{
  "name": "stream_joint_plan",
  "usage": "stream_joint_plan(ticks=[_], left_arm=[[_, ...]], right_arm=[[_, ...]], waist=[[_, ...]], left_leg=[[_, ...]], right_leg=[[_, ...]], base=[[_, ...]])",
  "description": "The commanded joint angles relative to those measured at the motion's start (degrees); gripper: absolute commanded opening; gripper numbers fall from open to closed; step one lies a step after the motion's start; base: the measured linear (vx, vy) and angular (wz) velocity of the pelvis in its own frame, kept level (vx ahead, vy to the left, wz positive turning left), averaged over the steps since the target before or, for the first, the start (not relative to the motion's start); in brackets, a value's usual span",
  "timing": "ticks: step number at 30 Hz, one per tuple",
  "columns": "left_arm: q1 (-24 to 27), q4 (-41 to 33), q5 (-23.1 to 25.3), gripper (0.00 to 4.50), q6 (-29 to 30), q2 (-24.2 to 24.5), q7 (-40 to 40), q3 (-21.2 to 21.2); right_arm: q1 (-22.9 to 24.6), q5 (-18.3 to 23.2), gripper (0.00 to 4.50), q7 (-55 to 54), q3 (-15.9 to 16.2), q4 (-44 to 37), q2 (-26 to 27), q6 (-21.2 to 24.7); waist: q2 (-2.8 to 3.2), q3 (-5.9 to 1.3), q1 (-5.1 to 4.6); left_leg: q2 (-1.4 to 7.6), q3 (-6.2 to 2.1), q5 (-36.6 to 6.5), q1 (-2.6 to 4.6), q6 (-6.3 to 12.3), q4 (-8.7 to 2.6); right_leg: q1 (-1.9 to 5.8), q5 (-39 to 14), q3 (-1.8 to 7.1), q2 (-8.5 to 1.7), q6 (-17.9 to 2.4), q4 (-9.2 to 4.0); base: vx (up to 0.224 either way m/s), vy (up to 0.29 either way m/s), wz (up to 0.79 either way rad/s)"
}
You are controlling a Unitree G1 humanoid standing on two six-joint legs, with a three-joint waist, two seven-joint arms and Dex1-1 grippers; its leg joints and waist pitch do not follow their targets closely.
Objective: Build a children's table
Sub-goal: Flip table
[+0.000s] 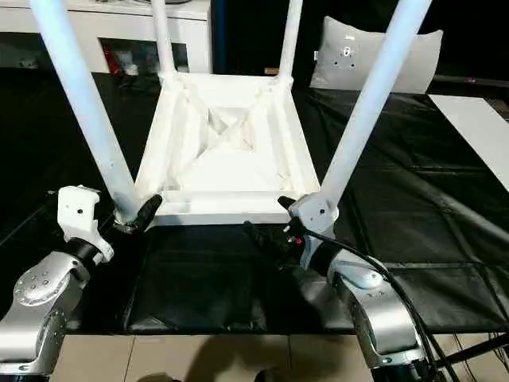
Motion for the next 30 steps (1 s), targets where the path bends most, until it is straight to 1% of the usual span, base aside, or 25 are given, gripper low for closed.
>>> stream_joint_plan(ticks=[1,2,3,4,5,6,7,8,9,11,13,14,15,18,20,21,22,23,24,25,26,27,28,29,30], left_arm=[[-2.7,3.0,0.7,4.2,-0.4,-0.3,0.7,-0.5],[-3.4,3.9,1.3,4.12,-0.4,-0.3,1.2,-0.6],[-3.4,3.9,1.3,4.07,-0.4,-0.3,1.2,-0.6],[-4.2,4.8,1.4,3.99,-0.1,-0.6,1.8,-0.6],[-4.8,5.3,1.3,3.86,0.1,-0.9,2.4,-0.4],[-4.8,5.3,1.3,3.86,0.1,-0.9,2.4,-0.4],[-5.4,5.8,1.0,3.67,0.0,-1.8,3.5,-0.1],[-5.6,5.9,1.0,3.67,-0.1,-1.9,3.7,0.0],[-5.5,5.8,1.2,3.54,-0.2,-2.2,4.0,-0.2],[-5.1,5.8,1.7,3.46,-0.7,-2.3,4.0,-0.7],[-4.7,6.1,2.1,3.28,-1.1,-2.2,3.8,-1.0],[-4.7,6.1,2.1,3.19,-1.1,-2.2,3.8,-1.0],[-4.7,6.2,2.1,3.19,-1.3,-2.1,3.8,-1.0],[-4.5,6.2,2.0,2.86,-1.3,-2.0,3.8,-1.0],[-4.4,6.2,2.0,2.65,-1.3,-2.0,3.8,-1.0],[-4.3,6.0,2.0,2.65,-1.2,-1.9,3.8,-1.0],[-4.3,6.0,2.0,2.52,-1.2,-1.9,3.8,-1.0],[-4.0,5.8,2.0,2.43,-1.2,-1.8,3.8,-1.0],[-3.9,5.7,2.1,2.39,-1.1,-1.8,3.7,-0.9],[-3.8,5.7,2.1,2.3,-1.1,-1.8,3.7,-1.0],[-3.8,5.7,2.1,2.19,-1.1,-1.8,3.7,-1.0],[-3.6,5.7,2.2,2.11,-1.0,-1.8,3.4,-1.2],[-3.6,5.7,2.2,2.11,-1.0,-1.8,3.4,-1.2],[-3.6,5.9,2.4,2.08,-0.9,-1.7,3.3,-1.5],[-3.6,5.9,2.4,2.08,-0.9,-1.7,3.3,-1.5]], right_arm=[[-1.6,-0.3,4.5,0.5,-0.4,1.9,-0.8,-1.3],[-1.9,-0.2,4.5,0.7,-0.4,2.3,-0.8,-1.4],[-1.9,-0.2,4.5,0.7,-0.4,2.3,-0.8,-1.4],[-2.0,0.0,4.5,0.9,-0.6,2.3,-0.8,-1.2],[-2.1,0.3,4.5,1.2,-0.7,2.1,-0.8,-1.0],[-2.1,0.3,4.5,1.2,-0.7,2.1,-0.8,-1.0],[-2.0,0.5,4.5,1.6,-0.9,1.9,-0.9,-0.6],[-2.0,0.6,4.5,1.7,-0.9,1.9,-0.9,-0.5],[-1.9,0.6,4.5,1.4,-1.0,1.7,-0.8,0.0],[-1.9,0.8,4.5,1.0,-1.2,1.8,-0.6,0.1],[-1.9,0.8,4.5,1.5,-0.6,2.1,-0.6,-0.6],[-1.9,0.8,4.5,1.5,-0.6,2.1,-0.6,-0.6],[-1.9,0.7,4.5,1.6,-0.5,2.1,-0.6,-0.8],[-1.7,0.8,4.5,2.0,-0.3,2.1,-0.5,-0.9],[-1.7,0.8,4.5,2.3,-0.2,2.1,-0.5,-1.0],[-1.5,0.9,4.5,2.5,-0.1,2.0,-0.5,-1.1],[-1.5,0.9,4.5,2.5,-0.1,2.0,-0.5,-1.1],[-1.3,1.4,4.5,3.3,0.0,1.8,-0.5,-1.5],[-1.1,1.9,4.5,4.1,0.0,1.5,-0.5,-1.9],[-1.0,2.6,4.5,5.0,0.0,1.4,-0.5,-2.2],[-0.9,2.7,4.5,5.2,0.0,1.4,-0.5,-2.3],[-0.5,5.1,4.5,8.9,0.2,0.5,-0.8,-3.1],[-0.5,5.1,4.5,8.9,0.2,0.5,-0.8,-3.1],[-0.1,7.8,4.5,11.8,0.0,-0.7,-1.1,-2.3],[-0.1,7.8,4.5,11.8,0.0,-0.7,-1.1,-2.3]], waist=[[0.19,-2.74,0.07],[0.59,-2.78,0.15],[0.45,-2.78,0.13],[0.75,-2.93,0.23],[0.9,-3.03,0.22],[0.7,-3.11,0.18],[0.7,-3.12,0.2],[0.8,-3.16,0.22],[0.74,-3.2,0.26],[0.62,-3.06,0.27],[0.6,-2.94,0.27],[0.6,-2.94,0.27],[0.6,-2.91,0.26],[0.69,-2.89,0.34],[0.63,-2.91,0.35],[0.72,-2.82,0.36],[0.72,-2.82,0.36],[0.73,-2.79,0.38],[0.99,-2.73,0.42],[0.83,-2.72,0.38],[0.83,-2.72,0.41],[1.31,-2.62,0.48],[1.01,-2.63,0.45],[1.0,-2.63,0.48],[0.96,-2.61,0.52]], left_leg=[[4.25,-0.88,-6.8,-0.67,3.41,-5.89],[4.21,-0.84,-7.4,-0.39,3.15,-5.84],[4.25,-0.92,-7.4,-0.52,3.02,-5.9],[4.31,-0.99,-7.0,-0.56,2.86,-5.87],[4.38,-1.01,-6.2,-0.57,2.82,-5.81],[4.4,-0.97,-5.4,-0.64,3.01,-5.74],[4.38,-0.92,-5.1,-0.65,3.14,-5.71],[4.36,-0.91,-4.7,-0.66,3.3,-5.65],[4.42,-0.91,-4.1,-0.66,3.55,-5.62],[4.43,-0.87,-4.5,-0.69,3.88,-5.69],[4.45,-0.88,-5.8,-0.69,3.73,-5.8],[4.45,-0.88,-5.8,-0.69,3.73,-5.8],[4.48,-0.91,-6.5,-0.68,3.46,-5.86],[4.53,-0.93,-6.7,-0.6,3.26,-5.89],[4.51,-0.92,-6.5,-0.67,3.34,-5.88],[4.51,-0.93,-6.5,-0.74,3.4,-5.92],[4.51,-0.93,-6.5,-0.74,3.4,-5.92],[4.53,-0.98,-7.0,-0.69,3.28,-5.98],[4.54,-1.02,-7.3,-0.72,3.18,-6.01],[4.56,-0.98,-8.0,-0.69,3.18,-6.03],[4.6,-1.03,-8.2,-0.7,3.21,-6.07],[4.63,-1.12,-8.5,-0.7,3.12,-6.11],[4.71,-1.08,-9.1,-0.72,3.45,-6.09],[4.71,-1.11,-8.7,-0.78,3.78,-6.12],[4.73,-1.1,-8.6,-0.79,3.97,-6.09]], right_leg=[[3.02,-13.9,3.16,-5.09,-12.0,-4.16],[2.79,-14.6,3.15,-5.01,-11.7,-4.33],[2.93,-14.6,3.16,-5.05,-11.5,-4.29],[3.09,-14.0,3.18,-5.15,-11.6,-4.12],[3.06,-12.3,3.16,-5.13,-11.9,-3.96],[3.14,-10.6,3.15,-5.1,-12.3,-3.88],[3.16,-9.9,3.16,-5.12,-12.6,-3.83],[3.18,-9.2,3.15,-5.11,-12.8,-3.75],[3.26,-8.3,3.11,-5.16,-13.2,-3.68],[3.26,-8.9,3.1,-5.17,-13.5,-3.77],[3.2,-11.4,3.1,-5.2,-13.0,-4.01],[3.2,-11.4,3.1,-5.2,-13.0,-4.01],[3.14,-12.7,3.13,-5.21,-12.6,-4.11],[3.01,-12.4,3.13,-5.16,-12.5,-4.12],[3.06,-11.9,3.16,-5.17,-12.5,-4.06],[3.05,-11.9,3.17,-5.19,-12.6,-4.1],[3.05,-11.9,3.17,-5.19,-12.6,-4.1],[3.03,-12.5,3.13,-5.19,-12.4,-4.13],[3.01,-12.7,3.15,-5.21,-12.4,-4.12],[3.0,-13.3,3.15,-5.24,-12.3,-4.27],[3.0,-13.4,3.17,-5.28,-12.2,-4.25],[2.91,-13.5,3.18,-5.28,-12.3,-4.24],[3.01,-13.4,3.23,-5.31,-12.3,-4.33],[3.05,-13.0,3.23,-5.33,-12.5,-4.3],[3.05,-13.0,3.25,-5.36,-12.5,-4.33]], base=[[0.0,0.0,0.0],[0.0,0.0,0.0],[0.0,0.0,0.0],[0.0,0.0,0.0],[0.0,0.0,0.0],[0.0,0.0,0.0],[0.0,0.0,0.0],[0.0,0.0,0.0],[0.0,0.0,0.0],[0.0,0.0,0.0],[0.0,0.0,0.0],[0.0,0.0,0.0],[0.0,0.0,0.0],[0.0,0.0,0.0],[0.0,0.0,0.0],[0.0,0.0,0.0],[0.0,0.0,0.0],[0.0,0.0,0.0],[0.0,0.0,0.0],[0.0,0.0,0.0],[0.0,0.0,0.0],[0.0,0.0,0.0],[0.0,0.0,0.0],[0.0,0.0,0.0],[0.0,0.0,0.0]])
